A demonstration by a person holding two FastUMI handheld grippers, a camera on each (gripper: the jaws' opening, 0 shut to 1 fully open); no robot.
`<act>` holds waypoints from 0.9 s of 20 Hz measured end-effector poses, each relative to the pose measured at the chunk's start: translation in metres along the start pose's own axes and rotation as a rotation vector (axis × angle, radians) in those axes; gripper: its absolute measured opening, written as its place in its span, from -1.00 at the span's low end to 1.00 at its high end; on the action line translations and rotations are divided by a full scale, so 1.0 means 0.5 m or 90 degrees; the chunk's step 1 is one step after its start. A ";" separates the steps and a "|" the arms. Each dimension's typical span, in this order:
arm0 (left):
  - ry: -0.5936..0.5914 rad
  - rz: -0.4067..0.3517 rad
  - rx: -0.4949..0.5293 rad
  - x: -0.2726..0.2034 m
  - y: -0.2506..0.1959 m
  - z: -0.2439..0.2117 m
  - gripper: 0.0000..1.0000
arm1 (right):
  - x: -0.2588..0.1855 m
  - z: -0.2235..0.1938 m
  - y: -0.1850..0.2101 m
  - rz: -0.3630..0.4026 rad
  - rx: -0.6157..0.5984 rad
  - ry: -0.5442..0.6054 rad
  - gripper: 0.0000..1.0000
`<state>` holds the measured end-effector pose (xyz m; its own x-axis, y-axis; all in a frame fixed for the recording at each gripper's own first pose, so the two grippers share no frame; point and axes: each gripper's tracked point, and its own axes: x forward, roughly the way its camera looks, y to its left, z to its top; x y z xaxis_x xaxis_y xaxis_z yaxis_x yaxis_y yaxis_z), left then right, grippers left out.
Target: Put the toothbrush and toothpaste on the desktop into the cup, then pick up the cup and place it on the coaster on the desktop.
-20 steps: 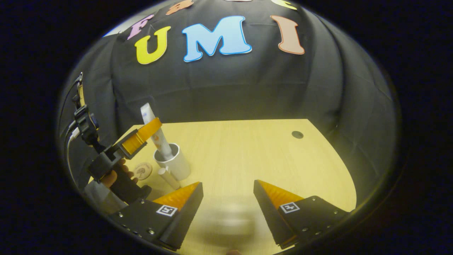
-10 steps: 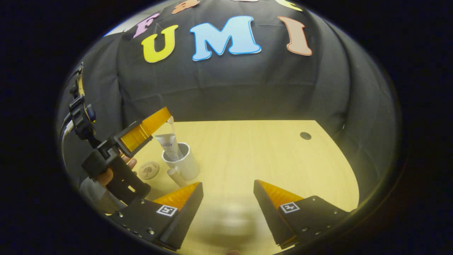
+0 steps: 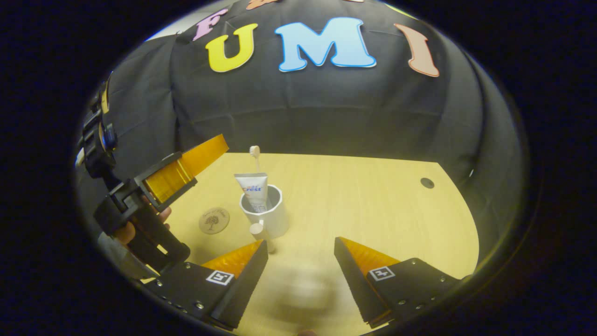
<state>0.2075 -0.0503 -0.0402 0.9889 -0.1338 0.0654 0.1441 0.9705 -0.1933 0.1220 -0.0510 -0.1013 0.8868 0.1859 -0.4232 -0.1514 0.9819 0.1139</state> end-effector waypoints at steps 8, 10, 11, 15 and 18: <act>0.015 0.053 0.005 -0.065 0.103 0.011 0.94 | 0.063 -0.007 0.093 0.028 -0.066 0.036 0.79; 0.017 0.064 0.002 -0.079 0.128 0.013 0.94 | 0.084 -0.010 0.108 0.029 -0.081 0.047 0.79; 0.019 0.070 -0.001 -0.087 0.138 0.012 0.94 | 0.097 -0.009 0.112 0.026 -0.088 0.051 0.79; 0.035 0.089 -0.019 -0.115 0.177 0.001 0.94 | 0.141 -0.015 0.121 0.012 -0.103 0.083 0.79; 0.042 0.099 -0.023 -0.135 0.203 -0.006 0.94 | 0.158 -0.029 0.121 0.001 -0.104 0.120 0.79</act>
<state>0.1554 0.0565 -0.0671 0.9995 0.0043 -0.0318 -0.0115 0.9729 -0.2311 0.1766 0.0236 -0.1408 0.7918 0.1768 -0.5846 -0.2352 0.9716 -0.0247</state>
